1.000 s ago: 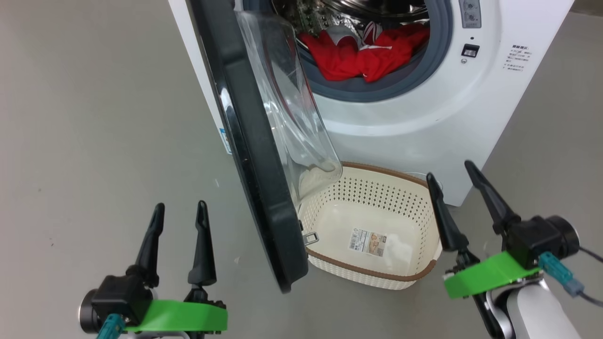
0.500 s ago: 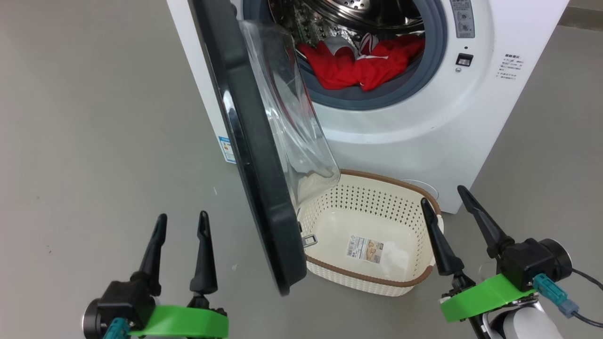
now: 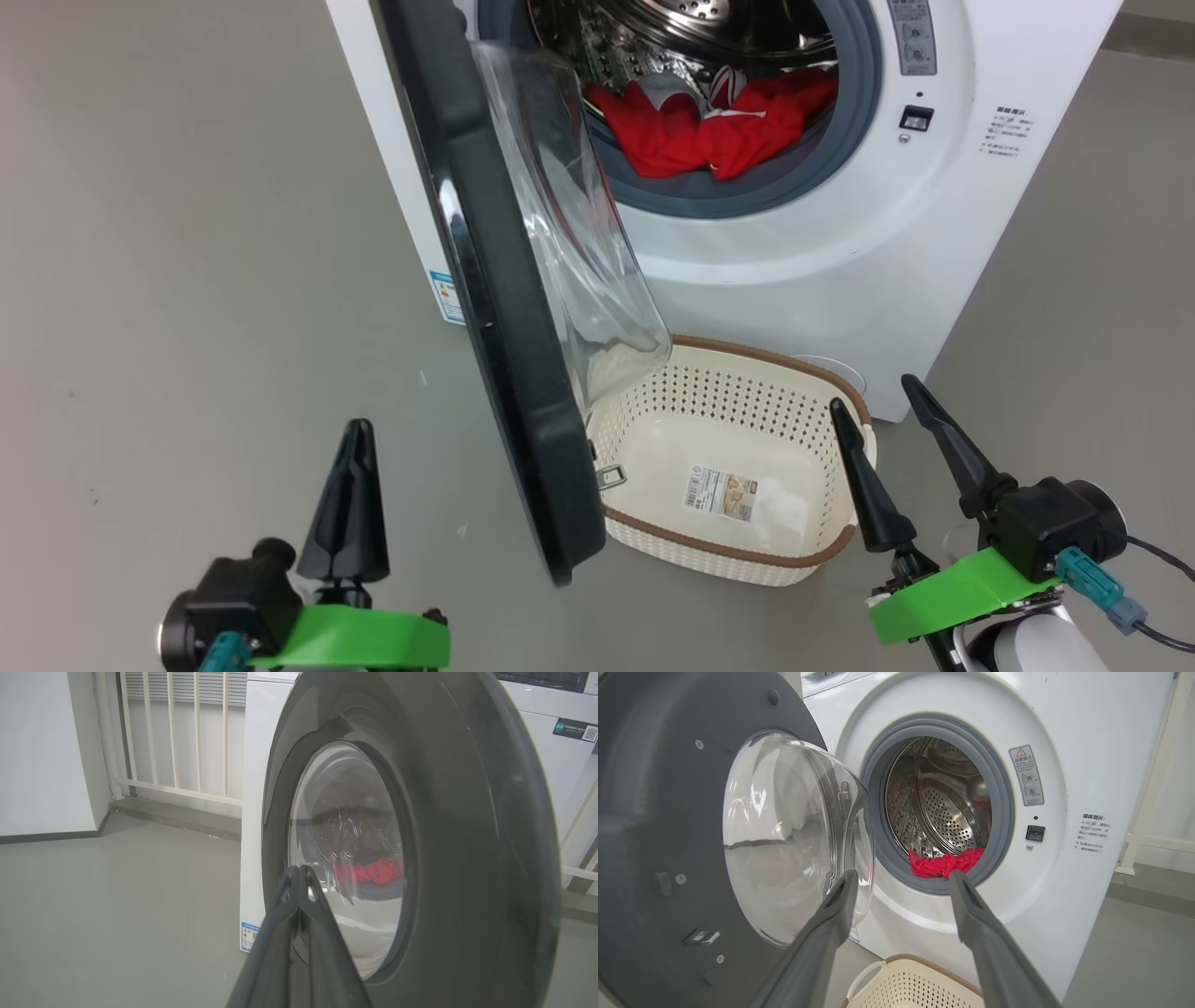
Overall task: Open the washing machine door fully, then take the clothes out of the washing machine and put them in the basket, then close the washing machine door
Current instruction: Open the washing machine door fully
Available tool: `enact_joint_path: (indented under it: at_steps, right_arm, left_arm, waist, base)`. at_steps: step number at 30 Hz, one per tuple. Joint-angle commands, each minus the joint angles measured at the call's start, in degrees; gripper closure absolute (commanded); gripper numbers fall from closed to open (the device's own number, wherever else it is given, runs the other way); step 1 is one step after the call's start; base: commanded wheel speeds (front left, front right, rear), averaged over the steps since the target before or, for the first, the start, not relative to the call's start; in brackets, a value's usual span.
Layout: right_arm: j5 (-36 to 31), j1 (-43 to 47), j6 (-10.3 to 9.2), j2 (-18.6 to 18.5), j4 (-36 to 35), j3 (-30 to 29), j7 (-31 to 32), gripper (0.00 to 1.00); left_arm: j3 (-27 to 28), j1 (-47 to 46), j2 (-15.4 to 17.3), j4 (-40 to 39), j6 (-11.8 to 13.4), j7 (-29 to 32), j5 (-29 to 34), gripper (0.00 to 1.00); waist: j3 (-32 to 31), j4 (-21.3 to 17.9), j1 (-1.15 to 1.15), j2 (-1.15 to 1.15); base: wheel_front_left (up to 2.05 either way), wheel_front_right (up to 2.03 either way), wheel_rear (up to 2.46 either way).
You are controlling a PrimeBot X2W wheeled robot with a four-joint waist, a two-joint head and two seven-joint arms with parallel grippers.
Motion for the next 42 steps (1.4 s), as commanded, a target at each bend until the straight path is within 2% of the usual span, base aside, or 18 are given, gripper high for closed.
enact_joint_path:
  at_steps: [1,12,18,19,24,31,38,42]
  right_arm:
    - [0.5,-1.1,0.2,0.1,-1.6,1.3,-0.4,0.0]
    - [0.7,-1.6,0.2,0.1,-1.6,1.1,-0.4,0.0]
    - [1.0,-1.6,0.2,0.1,-1.6,1.3,-0.4,0.0]
    - [1.0,-1.6,0.2,0.1,-1.6,1.3,-0.4,0.0]
    - [1.0,-1.8,0.2,0.1,-1.7,1.7,-0.4,0.0]
    - [1.0,-2.3,0.2,0.1,-1.8,1.8,-0.4,0.0]
    - [1.0,-2.7,0.2,0.1,-1.7,1.7,-0.4,0.0]
    - [0.7,-3.1,0.2,0.1,-1.6,1.4,-0.4,0.0]
  left_arm:
    - [2.1,-1.2,0.8,-2.4,0.3,-0.3,-0.3,1.0]
    - [2.7,-5.9,0.8,-15.9,-0.5,-0.3,3.2,1.0]
    - [-2.0,-8.9,0.8,-22.2,-1.8,-0.3,4.8,1.0]
    - [-2.0,-8.9,0.8,-22.2,-1.8,-0.3,4.8,1.0]
    - [-9.4,-11.2,0.8,-23.1,-3.1,0.3,4.6,1.0]
    - [-18.2,-12.2,0.8,-18.9,-4.1,3.2,3.3,1.0]
    - [-20.1,-11.7,0.8,-13.3,-2.1,7.0,1.5,1.0]
    - [-19.7,-11.1,0.8,-10.5,0.0,9.7,0.6,1.0]
  waist:
    - [0.2,-0.2,0.0,0.0]
    - [0.6,-0.9,0.0,0.0]
    - [0.6,-1.3,0.0,0.0]
    - [0.6,-1.3,0.0,0.0]
    - [1.0,-2.0,0.0,0.0]
    - [2.1,-3.2,0.0,0.0]
    - [3.3,-4.0,0.0,0.0]
    - [4.1,-4.0,0.0,0.0]
  base:
    - [0.0,0.0,0.0]
    - [0.0,0.0,0.0]
    - [0.0,0.0,0.0]
    - [0.0,0.0,0.0]
    - [0.0,0.0,0.0]
    - [0.0,0.0,0.0]
    - [0.0,0.0,0.0]
    - [0.0,0.0,0.0]
